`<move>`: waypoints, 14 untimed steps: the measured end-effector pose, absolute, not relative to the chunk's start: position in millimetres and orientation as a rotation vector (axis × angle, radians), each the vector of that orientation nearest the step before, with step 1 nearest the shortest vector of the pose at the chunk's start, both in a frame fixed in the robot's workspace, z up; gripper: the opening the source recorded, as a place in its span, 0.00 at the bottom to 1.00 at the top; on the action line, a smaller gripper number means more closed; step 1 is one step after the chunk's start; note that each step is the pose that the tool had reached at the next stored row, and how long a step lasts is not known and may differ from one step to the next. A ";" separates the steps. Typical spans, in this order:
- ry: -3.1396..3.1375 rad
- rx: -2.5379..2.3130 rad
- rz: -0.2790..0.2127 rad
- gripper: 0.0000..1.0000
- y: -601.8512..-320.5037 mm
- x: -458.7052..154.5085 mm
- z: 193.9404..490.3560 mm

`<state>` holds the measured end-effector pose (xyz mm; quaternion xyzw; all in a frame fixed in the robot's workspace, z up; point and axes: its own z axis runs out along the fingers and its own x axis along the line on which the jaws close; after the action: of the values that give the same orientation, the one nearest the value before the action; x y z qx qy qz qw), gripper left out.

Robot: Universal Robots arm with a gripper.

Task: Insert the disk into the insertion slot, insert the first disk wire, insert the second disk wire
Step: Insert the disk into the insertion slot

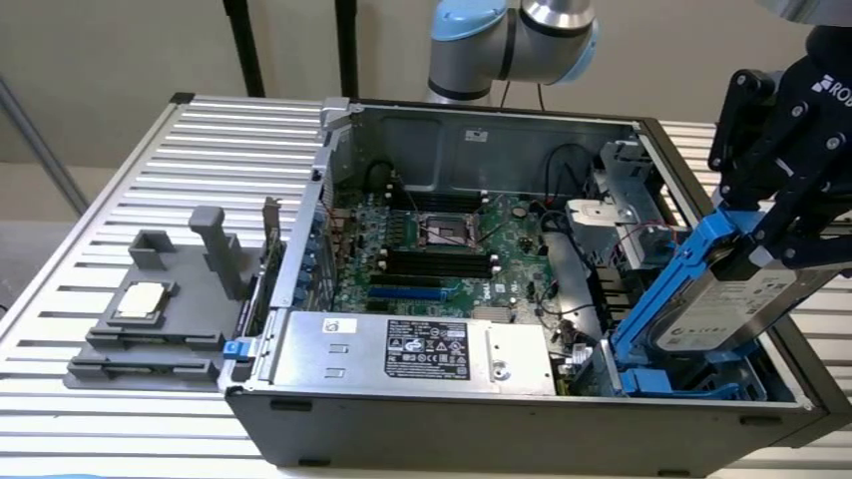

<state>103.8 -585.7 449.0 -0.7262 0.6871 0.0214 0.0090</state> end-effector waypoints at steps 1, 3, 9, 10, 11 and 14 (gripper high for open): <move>2.145 -2.269 0.068 0.32 -585.7 103.8 448.8; 2.142 -2.269 0.071 0.32 -585.7 104.1 448.5; 2.139 -2.268 0.076 0.32 -587.1 104.5 447.4; 2.139 -2.268 0.077 0.32 -587.3 104.4 447.3; 2.139 -2.268 0.078 0.32 -587.4 104.4 447.2; 2.139 -2.267 0.079 0.32 -588.0 104.5 447.0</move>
<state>104.5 -588.0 447.0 -0.7272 0.6859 0.0254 0.0118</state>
